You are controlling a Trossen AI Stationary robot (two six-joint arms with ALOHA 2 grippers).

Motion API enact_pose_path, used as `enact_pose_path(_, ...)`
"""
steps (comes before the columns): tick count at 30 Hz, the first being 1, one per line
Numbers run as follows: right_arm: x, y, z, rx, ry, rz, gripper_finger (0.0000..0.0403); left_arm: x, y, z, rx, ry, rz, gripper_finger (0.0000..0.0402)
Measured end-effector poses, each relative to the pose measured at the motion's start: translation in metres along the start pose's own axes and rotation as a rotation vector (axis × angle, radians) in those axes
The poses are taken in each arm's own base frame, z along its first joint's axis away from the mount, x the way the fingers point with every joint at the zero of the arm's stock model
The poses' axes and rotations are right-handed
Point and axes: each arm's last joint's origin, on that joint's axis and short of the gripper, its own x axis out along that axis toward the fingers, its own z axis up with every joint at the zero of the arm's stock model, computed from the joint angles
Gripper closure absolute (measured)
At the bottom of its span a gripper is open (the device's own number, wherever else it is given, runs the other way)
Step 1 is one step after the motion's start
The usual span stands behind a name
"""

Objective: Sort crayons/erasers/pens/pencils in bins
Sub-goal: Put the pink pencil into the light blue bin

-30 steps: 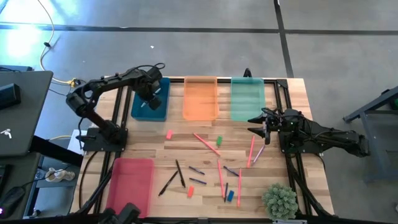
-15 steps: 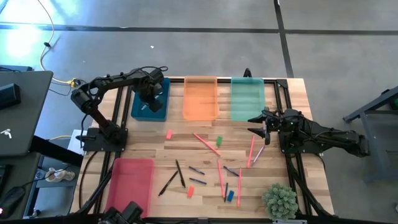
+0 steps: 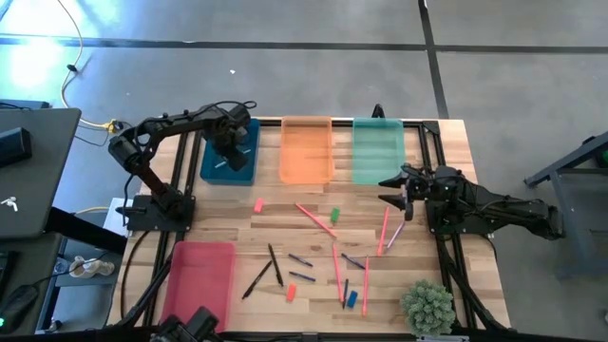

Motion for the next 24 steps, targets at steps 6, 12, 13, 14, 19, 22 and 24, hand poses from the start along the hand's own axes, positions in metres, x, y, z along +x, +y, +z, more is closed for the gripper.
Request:
enact_pose_path(6,-0.002,0.004,0.017,-0.09,-0.175,0.031,0.0185,-0.027,0.003,0.014,0.015,-0.064,0.005,0.0314)
enact_pose_path(12,-0.004,0.007,0.027,-0.053,-0.283,0.059,0.0185,-0.068,-0.002,0.024,0.067,-0.164,0.009,0.0314)
enact_pose_path(13,-0.004,0.007,0.028,-0.037,-0.29,0.064,0.0185,-0.075,-0.004,0.025,0.093,-0.194,0.012,0.0314)
enact_pose_path(14,-0.005,0.007,0.029,-0.026,-0.299,0.068,0.0185,-0.084,-0.005,0.025,0.113,-0.227,0.015,0.0314)
enact_pose_path(19,-0.007,0.009,0.034,-0.01,-0.356,0.089,0.0185,-0.115,-0.014,0.016,0.152,-0.383,-0.031,0.0314)
enact_pose_path(22,-0.008,0.01,0.039,0.007,-0.379,0.102,0.0185,-0.125,-0.022,0.007,0.169,-0.481,-0.123,0.0314)
enact_pose_path(24,-0.01,0.012,0.045,0.01,-0.37,0.103,0.0185,-0.128,-0.028,0.002,0.178,-0.532,-0.159,0.0314)
